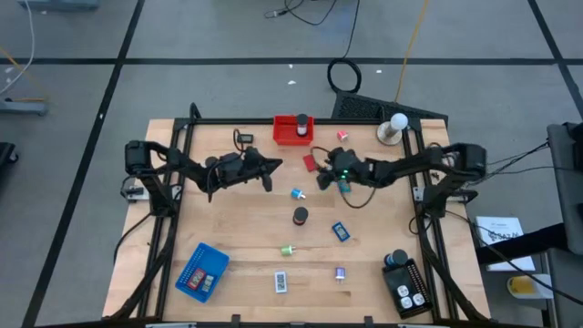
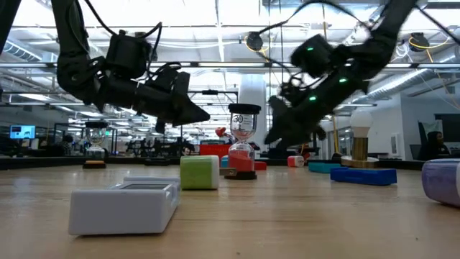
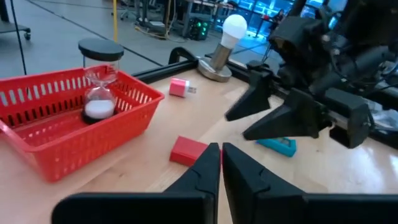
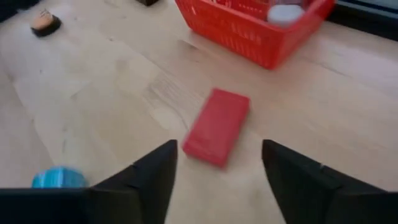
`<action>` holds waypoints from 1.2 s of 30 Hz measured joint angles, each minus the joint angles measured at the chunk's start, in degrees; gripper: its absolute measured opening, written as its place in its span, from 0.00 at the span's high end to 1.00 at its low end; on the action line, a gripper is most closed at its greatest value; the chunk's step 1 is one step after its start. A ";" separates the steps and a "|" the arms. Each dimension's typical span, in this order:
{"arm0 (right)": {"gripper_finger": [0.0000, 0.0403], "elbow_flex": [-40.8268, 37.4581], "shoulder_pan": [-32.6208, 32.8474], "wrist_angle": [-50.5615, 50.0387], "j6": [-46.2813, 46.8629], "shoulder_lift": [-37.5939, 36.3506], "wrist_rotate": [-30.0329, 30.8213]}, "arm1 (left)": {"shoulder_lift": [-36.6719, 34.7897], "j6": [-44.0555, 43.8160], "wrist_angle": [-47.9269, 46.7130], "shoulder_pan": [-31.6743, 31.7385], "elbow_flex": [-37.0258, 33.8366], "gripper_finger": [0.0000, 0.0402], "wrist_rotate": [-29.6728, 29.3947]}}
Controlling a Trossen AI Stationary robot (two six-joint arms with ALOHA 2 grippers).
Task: Pick & Place Office items
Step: Put the red digital timer into the blue bin
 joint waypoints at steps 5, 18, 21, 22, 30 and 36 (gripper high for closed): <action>0.30 6.66 -0.05 -2.94 0.14 6.61 0.17 | 0.00 1.25 -0.27 -0.26 -0.34 0.99 -0.18; 0.38 13.29 0.43 -7.30 1.77 15.07 3.53 | 0.00 0.92 -1.51 -0.46 -0.34 0.95 -0.16; 0.44 13.26 0.40 -7.69 1.75 15.07 4.39 | 0.00 0.91 -1.49 -0.44 -0.34 0.97 -0.16; 0.47 13.25 0.38 -7.73 1.63 15.09 4.61 | 0.00 0.92 -1.45 -0.45 -0.34 0.98 -0.16; 0.62 13.16 0.34 -7.71 -0.87 15.02 5.79 | 0.00 -0.71 -1.44 -0.44 -0.34 0.95 -0.16; 0.56 13.09 0.44 -10.62 -3.95 10.68 5.56 | -0.37 -4.24 0.04 -0.20 -0.37 0.93 2.95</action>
